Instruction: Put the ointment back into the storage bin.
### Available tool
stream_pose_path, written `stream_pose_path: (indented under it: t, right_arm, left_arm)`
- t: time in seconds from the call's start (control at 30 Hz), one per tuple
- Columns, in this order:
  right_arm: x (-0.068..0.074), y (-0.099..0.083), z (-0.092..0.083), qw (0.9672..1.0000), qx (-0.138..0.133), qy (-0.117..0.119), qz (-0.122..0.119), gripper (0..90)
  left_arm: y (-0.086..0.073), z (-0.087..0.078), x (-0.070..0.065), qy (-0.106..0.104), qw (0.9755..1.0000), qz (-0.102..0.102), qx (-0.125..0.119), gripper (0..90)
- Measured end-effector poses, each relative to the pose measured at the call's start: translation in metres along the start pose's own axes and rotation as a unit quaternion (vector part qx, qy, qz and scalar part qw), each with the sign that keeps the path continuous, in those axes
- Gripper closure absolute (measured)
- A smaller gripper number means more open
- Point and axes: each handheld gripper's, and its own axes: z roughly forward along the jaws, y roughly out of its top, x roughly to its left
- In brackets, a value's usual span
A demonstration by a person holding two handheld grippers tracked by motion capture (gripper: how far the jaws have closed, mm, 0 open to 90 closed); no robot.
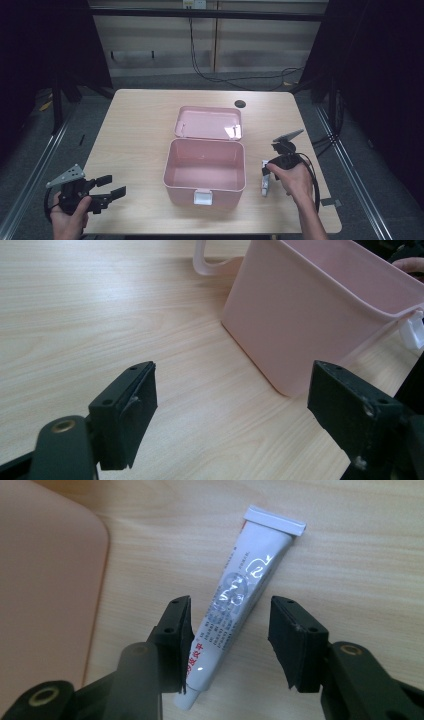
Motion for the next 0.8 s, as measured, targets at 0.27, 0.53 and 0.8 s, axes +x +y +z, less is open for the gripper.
stream_pose_path:
  t: [0.27,0.53,0.8]
  right_arm:
    - [0.003,0.013,0.010,0.9987,0.046,-0.018,0.016,55.1]
    - [0.008,0.018,0.017,0.9970,0.067,-0.036,0.020,58.2]
    - [0.012,0.020,0.027,0.9943,0.088,-0.055,0.022,65.9]
  left_arm:
    - [0.000,0.000,0.000,-0.003,1.0000,0.001,0.002,19.7]
    - [-0.001,0.000,0.000,-0.006,1.0000,-0.001,0.005,19.7]
    - [-0.001,0.000,0.000,-0.005,1.0000,0.000,0.005,19.7]
